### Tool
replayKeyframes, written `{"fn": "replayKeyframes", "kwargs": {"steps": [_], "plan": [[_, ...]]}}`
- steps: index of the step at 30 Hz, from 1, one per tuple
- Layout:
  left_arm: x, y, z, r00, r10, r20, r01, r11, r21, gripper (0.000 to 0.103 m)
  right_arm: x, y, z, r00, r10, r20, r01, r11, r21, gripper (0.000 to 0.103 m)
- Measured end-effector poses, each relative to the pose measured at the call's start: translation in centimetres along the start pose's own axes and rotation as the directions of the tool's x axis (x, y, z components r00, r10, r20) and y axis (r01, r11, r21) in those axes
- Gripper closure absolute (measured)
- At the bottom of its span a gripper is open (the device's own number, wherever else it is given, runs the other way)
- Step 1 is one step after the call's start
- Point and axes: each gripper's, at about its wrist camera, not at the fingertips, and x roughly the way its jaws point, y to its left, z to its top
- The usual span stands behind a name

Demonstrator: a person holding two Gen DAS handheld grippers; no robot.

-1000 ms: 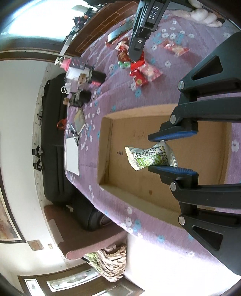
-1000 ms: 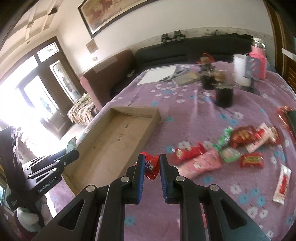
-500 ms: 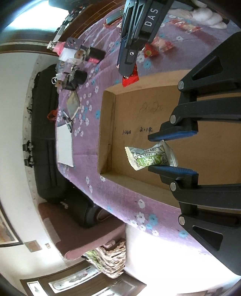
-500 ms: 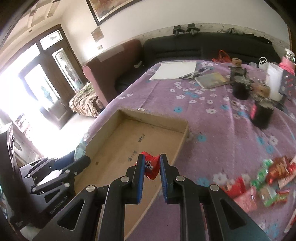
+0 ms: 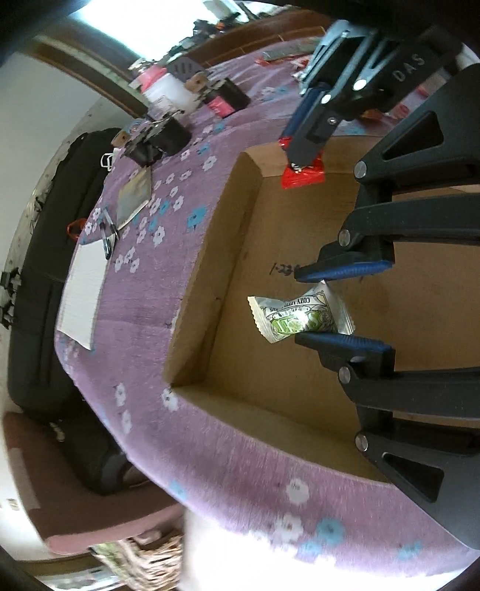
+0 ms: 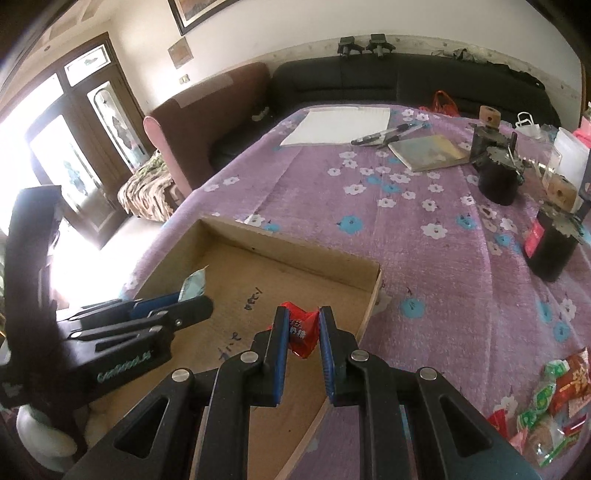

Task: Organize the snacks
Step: 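Carry both snacks over the cardboard tray and open both grippers to drop them, then move both tools back to the snacks and approach the pink cartoon bags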

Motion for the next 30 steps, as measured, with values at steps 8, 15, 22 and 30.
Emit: {"fn": "replayKeyframes", "kwargs": {"steps": [8, 15, 22, 30], "plan": [[0.6, 0.8, 0.1, 0.998, -0.067, -0.019, 0.066, 0.996, -0.067, 0.062, -0.6, -0.8, 0.2, 0.999, 0.004, 0.038, -0.005, 0.999, 0.034, 0.074], [-0.8, 1.5, -0.9, 0.999, -0.045, 0.022, 0.047, 0.993, -0.107, 0.056, -3.9, -2.6, -0.3, 0.996, 0.008, 0.092, -0.016, 0.996, 0.092, 0.073], [-1.1, 1.1, -3.6, 0.999, 0.030, 0.018, -0.028, 0.994, -0.104, 0.050, -7.4, -5.0, -3.2, 0.994, -0.016, 0.105, 0.001, 0.991, 0.135, 0.070], [-3.0, 0.5, -7.6, 0.990, 0.143, 0.018, -0.142, 0.988, -0.054, 0.044, -13.1, -10.4, -7.6, 0.985, -0.065, 0.157, 0.027, 0.972, 0.232, 0.067]]}}
